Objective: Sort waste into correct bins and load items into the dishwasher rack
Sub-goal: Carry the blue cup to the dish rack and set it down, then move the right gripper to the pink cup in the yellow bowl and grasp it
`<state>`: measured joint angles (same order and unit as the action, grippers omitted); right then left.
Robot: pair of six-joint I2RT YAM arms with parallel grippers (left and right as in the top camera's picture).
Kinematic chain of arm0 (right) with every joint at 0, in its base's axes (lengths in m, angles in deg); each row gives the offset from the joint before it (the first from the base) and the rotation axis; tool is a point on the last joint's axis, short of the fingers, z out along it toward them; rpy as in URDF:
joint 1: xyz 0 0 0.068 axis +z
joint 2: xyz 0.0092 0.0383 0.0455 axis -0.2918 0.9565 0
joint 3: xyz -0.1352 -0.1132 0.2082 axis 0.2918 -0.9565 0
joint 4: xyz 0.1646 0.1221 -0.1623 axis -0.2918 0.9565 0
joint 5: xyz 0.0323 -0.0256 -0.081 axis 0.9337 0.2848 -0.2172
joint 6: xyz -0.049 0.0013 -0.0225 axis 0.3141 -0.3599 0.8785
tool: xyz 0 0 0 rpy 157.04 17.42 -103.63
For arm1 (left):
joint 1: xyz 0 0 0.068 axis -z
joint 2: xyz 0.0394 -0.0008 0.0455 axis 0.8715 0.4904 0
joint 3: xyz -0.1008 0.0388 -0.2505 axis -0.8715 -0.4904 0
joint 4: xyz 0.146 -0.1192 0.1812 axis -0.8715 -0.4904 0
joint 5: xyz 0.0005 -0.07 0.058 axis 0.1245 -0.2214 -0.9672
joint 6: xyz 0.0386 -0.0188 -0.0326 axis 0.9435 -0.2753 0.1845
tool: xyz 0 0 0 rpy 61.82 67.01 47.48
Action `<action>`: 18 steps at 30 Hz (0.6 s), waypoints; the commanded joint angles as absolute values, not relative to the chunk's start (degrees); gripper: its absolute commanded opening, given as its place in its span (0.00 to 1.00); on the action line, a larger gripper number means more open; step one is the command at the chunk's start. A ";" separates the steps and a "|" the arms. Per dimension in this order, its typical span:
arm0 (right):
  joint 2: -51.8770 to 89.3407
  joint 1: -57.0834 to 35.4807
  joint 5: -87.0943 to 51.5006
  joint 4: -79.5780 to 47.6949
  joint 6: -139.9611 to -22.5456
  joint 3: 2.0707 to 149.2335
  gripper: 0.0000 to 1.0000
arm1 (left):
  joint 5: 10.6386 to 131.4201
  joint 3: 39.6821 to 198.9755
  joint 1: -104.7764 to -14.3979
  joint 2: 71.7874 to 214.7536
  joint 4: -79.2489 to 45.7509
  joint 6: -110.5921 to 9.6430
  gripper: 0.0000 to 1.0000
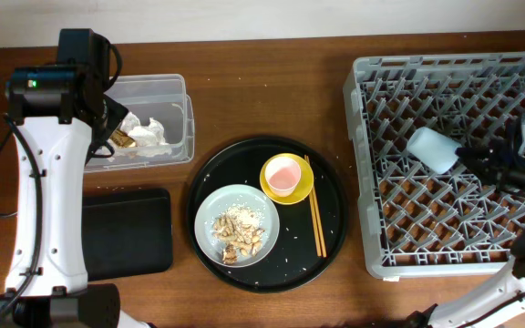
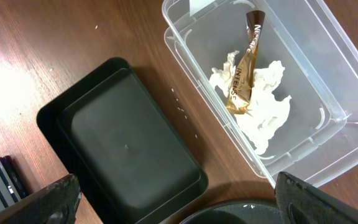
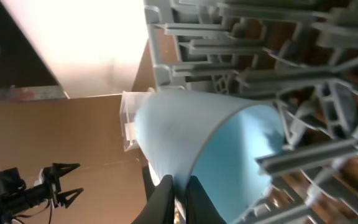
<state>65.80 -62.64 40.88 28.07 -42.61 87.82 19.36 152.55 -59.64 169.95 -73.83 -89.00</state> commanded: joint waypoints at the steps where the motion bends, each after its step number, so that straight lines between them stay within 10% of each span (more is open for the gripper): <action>1: 64.71 -63.62 32.57 28.40 -47.05 91.09 0.08 | 18.53 152.97 -59.69 169.09 -73.94 -89.35 0.99; 18: 44.49 -59.51 2.98 25.97 -69.56 97.37 0.16 | 18.55 152.97 -59.69 169.09 -73.92 -89.35 0.99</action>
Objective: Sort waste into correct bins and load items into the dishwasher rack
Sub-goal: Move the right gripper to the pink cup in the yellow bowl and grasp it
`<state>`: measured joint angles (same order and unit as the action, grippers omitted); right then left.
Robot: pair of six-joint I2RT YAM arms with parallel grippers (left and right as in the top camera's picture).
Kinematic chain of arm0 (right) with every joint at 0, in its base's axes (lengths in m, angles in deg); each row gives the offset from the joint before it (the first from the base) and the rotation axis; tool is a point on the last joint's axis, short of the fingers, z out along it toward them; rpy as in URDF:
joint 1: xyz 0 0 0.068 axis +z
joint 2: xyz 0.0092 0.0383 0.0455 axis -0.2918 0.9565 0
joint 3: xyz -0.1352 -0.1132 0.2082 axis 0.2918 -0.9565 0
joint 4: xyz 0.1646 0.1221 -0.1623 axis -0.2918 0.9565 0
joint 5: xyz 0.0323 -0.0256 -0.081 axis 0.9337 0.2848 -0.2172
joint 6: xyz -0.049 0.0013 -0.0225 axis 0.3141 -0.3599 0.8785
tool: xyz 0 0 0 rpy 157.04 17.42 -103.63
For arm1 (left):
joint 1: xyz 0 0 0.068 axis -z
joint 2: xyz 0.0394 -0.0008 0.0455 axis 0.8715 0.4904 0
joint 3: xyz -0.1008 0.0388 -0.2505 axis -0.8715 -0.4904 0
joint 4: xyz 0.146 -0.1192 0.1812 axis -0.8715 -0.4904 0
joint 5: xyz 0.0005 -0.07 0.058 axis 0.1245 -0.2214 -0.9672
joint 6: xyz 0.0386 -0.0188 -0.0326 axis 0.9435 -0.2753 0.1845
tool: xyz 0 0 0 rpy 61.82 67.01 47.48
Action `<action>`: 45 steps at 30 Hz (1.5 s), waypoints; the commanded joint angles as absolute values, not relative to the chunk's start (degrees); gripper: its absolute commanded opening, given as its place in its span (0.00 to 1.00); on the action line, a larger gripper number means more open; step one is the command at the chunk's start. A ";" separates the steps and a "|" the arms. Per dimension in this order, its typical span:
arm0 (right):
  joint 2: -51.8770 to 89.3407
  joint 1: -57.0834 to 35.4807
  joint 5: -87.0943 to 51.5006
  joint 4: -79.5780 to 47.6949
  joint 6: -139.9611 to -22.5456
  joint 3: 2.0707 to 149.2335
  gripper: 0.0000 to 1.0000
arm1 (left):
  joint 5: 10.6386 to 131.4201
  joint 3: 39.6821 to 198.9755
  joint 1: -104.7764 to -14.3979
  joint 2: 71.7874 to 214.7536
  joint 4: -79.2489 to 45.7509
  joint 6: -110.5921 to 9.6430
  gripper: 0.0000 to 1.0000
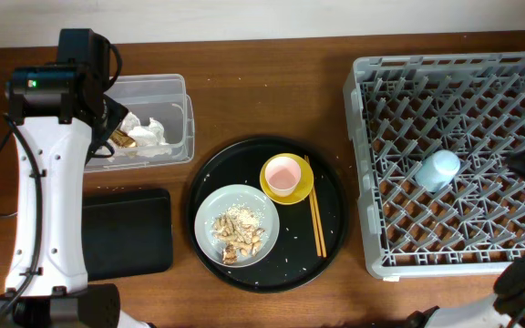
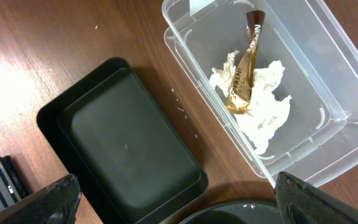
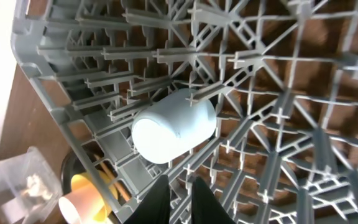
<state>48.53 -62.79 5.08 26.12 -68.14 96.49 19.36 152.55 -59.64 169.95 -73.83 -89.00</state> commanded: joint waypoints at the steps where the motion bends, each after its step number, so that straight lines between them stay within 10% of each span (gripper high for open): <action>1: 43.55 -58.02 2.96 25.95 -69.54 97.37 0.18 | 18.55 152.97 -59.69 169.09 -73.89 -89.35 0.99; 19: 40.69 3.46 -17.55 20.75 -74.72 97.26 0.52 | 18.53 152.97 -59.69 169.09 -73.92 -89.35 0.99; 25: 49.06 17.93 -26.20 16.85 -80.71 97.15 0.44 | 18.53 152.97 -59.69 169.09 -73.92 -89.35 0.99; 45: 66.24 24.22 -34.29 9.51 -85.03 96.91 0.28 | 18.53 152.97 -59.69 169.09 -73.92 -89.35 0.99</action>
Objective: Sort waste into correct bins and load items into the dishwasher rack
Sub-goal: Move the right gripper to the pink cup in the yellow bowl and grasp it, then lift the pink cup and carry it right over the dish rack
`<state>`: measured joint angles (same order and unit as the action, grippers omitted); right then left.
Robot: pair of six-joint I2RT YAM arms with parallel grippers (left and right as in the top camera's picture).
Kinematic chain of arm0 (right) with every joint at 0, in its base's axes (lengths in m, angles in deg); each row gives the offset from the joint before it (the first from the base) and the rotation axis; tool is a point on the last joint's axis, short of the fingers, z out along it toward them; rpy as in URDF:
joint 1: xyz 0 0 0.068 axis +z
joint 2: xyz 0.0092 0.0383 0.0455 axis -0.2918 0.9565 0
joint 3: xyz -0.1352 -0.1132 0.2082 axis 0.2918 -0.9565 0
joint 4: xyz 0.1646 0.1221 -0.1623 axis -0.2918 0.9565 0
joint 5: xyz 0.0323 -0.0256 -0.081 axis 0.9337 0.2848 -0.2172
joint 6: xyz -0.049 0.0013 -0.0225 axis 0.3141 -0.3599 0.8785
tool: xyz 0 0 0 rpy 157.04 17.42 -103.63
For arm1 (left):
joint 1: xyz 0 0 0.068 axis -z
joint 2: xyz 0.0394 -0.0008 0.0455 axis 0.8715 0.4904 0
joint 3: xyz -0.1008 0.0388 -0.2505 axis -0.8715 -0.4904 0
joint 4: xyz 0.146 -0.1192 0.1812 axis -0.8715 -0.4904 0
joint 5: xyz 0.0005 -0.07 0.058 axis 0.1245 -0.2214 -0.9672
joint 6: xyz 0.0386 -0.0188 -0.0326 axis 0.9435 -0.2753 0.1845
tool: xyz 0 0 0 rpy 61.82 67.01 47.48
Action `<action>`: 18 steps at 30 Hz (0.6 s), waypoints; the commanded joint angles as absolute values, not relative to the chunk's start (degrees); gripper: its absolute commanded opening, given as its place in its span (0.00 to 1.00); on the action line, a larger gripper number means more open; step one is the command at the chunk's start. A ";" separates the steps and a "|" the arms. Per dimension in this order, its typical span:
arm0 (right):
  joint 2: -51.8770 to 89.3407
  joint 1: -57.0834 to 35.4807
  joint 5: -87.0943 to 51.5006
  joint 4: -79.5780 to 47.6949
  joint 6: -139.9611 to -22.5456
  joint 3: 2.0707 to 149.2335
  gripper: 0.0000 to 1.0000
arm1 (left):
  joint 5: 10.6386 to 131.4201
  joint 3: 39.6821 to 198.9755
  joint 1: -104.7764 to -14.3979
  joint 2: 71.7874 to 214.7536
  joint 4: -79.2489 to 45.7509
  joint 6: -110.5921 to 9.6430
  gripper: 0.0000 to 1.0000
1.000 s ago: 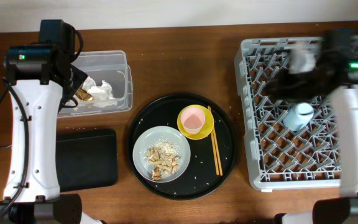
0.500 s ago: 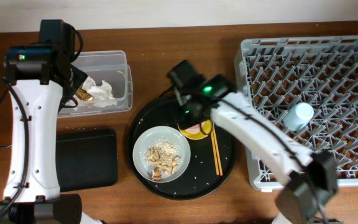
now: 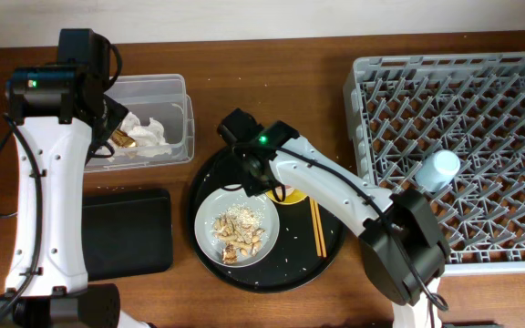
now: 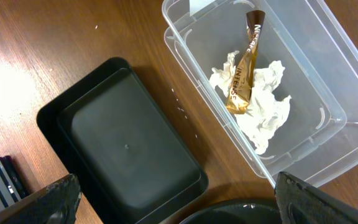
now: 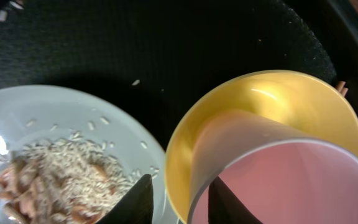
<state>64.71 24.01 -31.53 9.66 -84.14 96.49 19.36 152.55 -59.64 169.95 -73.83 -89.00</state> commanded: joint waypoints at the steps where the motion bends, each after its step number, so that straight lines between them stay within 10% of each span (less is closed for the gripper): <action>1: 66.39 24.22 -34.35 9.49 -85.03 96.91 0.27 | 18.53 152.97 -59.69 169.09 -73.92 -89.35 0.99; 10: 66.28 24.20 -35.34 11.15 -85.03 99.44 0.04 | 18.55 152.97 -59.69 169.09 -73.92 -89.35 0.99; 18: 66.28 23.42 -33.72 21.84 -85.01 112.34 0.04 | 18.53 152.97 -59.69 169.09 -73.92 -89.35 0.99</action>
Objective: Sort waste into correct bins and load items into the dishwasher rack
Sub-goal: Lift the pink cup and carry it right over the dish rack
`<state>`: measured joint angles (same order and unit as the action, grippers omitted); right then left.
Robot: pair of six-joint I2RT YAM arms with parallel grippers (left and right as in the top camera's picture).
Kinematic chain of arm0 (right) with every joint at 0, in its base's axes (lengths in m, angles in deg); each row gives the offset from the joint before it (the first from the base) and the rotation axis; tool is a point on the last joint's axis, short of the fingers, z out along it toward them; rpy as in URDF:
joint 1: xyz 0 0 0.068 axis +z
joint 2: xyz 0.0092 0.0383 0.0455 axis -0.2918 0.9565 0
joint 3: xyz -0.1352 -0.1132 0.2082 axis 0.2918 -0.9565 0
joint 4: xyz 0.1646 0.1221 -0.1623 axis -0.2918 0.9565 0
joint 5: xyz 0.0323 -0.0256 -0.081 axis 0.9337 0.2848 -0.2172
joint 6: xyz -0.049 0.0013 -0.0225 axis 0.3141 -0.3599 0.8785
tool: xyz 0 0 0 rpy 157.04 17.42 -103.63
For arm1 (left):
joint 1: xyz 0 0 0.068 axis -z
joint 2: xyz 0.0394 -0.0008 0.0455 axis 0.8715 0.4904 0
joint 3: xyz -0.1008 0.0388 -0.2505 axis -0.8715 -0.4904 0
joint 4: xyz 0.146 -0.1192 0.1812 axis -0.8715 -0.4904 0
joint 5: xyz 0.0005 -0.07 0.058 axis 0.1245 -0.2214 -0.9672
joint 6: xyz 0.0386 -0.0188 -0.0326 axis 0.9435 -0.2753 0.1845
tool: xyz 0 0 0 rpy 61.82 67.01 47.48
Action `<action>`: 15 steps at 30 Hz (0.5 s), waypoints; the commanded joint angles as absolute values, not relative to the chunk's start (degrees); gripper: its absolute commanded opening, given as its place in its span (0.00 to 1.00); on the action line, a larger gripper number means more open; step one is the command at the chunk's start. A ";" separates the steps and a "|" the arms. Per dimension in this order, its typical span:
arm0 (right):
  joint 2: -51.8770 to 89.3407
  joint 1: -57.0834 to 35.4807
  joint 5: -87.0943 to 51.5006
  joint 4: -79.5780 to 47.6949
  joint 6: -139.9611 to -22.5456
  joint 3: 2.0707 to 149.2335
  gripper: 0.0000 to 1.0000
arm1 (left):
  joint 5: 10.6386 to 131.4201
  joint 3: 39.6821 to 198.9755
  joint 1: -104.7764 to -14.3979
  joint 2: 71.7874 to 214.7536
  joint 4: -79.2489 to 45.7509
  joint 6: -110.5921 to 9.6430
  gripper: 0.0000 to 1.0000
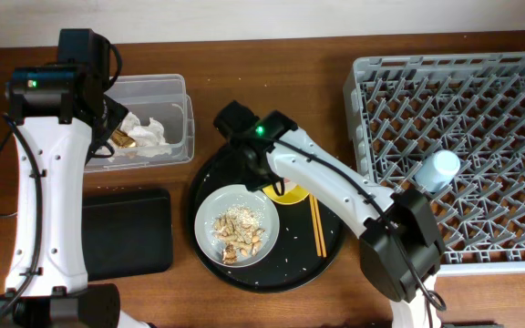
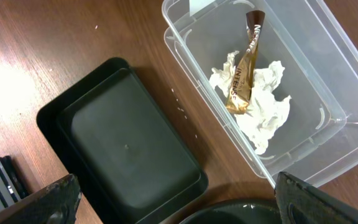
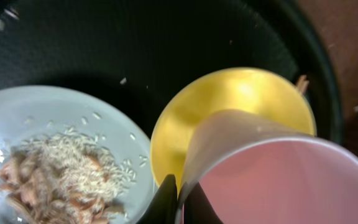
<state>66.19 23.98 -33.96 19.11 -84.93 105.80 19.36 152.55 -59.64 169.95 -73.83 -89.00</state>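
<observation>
My right gripper [image 3: 180,186] is shut on the rim of the pink cup [image 3: 278,180], one finger inside and one outside. The cup stands in a yellow bowl [image 3: 229,106] on the black round tray [image 1: 335,246]. Beside the bowl are a pale plate [image 3: 55,155] with rice and food scraps and a pair of chopsticks [image 1: 317,228]. A light blue cup [image 1: 437,169] lies in the grey dishwasher rack [image 1: 454,82]. My left gripper [image 2: 179,211] hangs open above the table between the two bins.
A clear plastic bin [image 2: 328,93] at the back left holds crumpled tissue [image 2: 266,106] and a brown coffee sachet [image 2: 244,68]. A black rectangular bin [image 2: 129,149] lies in front of it. In the overhead view my right arm [image 1: 335,196] hides most of the bowl.
My right gripper's fingers stood apart on either side of the pink cup's wall; now they are shut on it. The left arm has not moved.
My right gripper first held the light blue cup at the rack. Then the cup lay in the rack with the gripper off it. Later the gripper was over the tray, open around the pink cup's rim, and now grips it. The left arm stayed still.
</observation>
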 commanded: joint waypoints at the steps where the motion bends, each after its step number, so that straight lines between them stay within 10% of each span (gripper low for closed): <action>1: 66.28 22.93 -33.15 24.20 -84.97 115.53 0.04 | 18.53 152.97 -59.69 169.09 -73.92 -89.35 0.99; 15: 66.28 -9.92 -9.68 47.04 -71.57 150.59 0.04 | 18.53 152.97 -59.69 169.09 -73.92 -89.35 0.99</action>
